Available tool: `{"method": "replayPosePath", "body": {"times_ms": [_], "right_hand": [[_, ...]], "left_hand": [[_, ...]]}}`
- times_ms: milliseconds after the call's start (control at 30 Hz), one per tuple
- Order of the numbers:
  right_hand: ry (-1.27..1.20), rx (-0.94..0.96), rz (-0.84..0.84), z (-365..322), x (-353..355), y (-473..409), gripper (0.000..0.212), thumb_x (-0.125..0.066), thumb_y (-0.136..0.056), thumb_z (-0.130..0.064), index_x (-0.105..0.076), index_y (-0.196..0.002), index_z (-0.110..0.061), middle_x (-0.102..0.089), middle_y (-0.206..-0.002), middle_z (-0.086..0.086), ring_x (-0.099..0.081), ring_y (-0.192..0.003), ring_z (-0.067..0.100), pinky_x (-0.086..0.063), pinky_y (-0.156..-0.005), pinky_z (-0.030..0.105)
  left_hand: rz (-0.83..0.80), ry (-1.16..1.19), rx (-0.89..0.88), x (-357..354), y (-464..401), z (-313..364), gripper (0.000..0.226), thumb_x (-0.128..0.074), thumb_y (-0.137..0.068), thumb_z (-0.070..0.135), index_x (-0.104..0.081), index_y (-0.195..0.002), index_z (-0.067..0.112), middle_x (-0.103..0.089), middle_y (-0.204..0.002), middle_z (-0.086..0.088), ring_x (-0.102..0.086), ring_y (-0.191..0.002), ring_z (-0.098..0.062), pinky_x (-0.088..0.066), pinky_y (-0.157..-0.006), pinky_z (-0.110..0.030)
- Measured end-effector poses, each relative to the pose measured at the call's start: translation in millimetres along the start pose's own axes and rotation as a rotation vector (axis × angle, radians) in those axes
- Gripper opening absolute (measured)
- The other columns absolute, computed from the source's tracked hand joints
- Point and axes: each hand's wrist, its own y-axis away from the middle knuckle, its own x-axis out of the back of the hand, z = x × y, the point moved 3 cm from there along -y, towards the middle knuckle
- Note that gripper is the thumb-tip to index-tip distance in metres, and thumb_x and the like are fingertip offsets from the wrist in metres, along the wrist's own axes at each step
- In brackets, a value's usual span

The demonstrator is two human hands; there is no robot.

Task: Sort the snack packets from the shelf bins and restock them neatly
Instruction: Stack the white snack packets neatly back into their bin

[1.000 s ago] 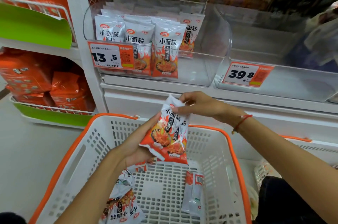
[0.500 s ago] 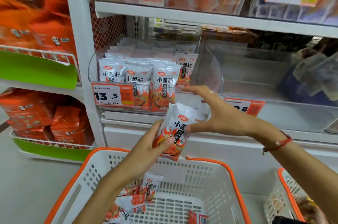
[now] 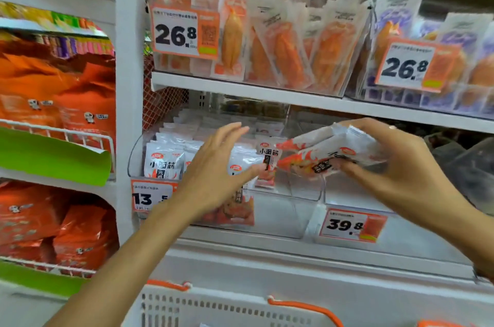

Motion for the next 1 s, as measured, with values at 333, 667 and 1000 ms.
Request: {"method": "replayPosePath", "body": {"times_ms": [333,667,1000], "right_hand": [[0.43,-0.11,-0.421,40.6,-90.1,-74.7,0.05,-0.068,-0.085,-0.029,-0.049,-0.131,-0.024,-0.058,-0.126,0.005,-0.054,-0.115,0.032,-0.048,-0.087,0.044],[0.407,-0.233,-0.557,76.6,-166.1,-95.2,0.073,-0.072,-0.082,-0.032,-0.035,-0.141,-0.013,-0.042,-0.141,0.012,-0.037,-0.13,0.032,-0.033,-0.107,0.043],[0.493,-0.058,-0.436,67.2,-156.8,-95.1,0.057,-0.067,-0.089,-0.029,-0.042,-0.139,-0.021,-0.057,-0.133,0.008,-0.055,-0.118,0.031,-0.047,-0.089,0.039]], "left_hand": [[-0.151,-0.539,-0.059,-22.0,-18.8,-35.4,0.062,-0.047,-0.094,0.051,-0.028,-0.149,0.03,-0.034,-0.152,0.006,-0.03,-0.139,-0.017,-0.016,-0.114,-0.033],[-0.177,-0.406,-0.042,-21.2,-14.8,-34.7,0.066,-0.056,-0.091,0.039,-0.027,-0.149,0.027,-0.032,-0.152,0.009,-0.026,-0.138,-0.014,-0.011,-0.113,-0.03],[-0.241,-0.368,-0.047,-25.1,-23.0,-30.1,0.069,-0.061,-0.086,0.035,-0.031,-0.148,0.026,-0.031,-0.153,0.009,-0.026,-0.139,-0.013,-0.017,-0.112,-0.031]]}}
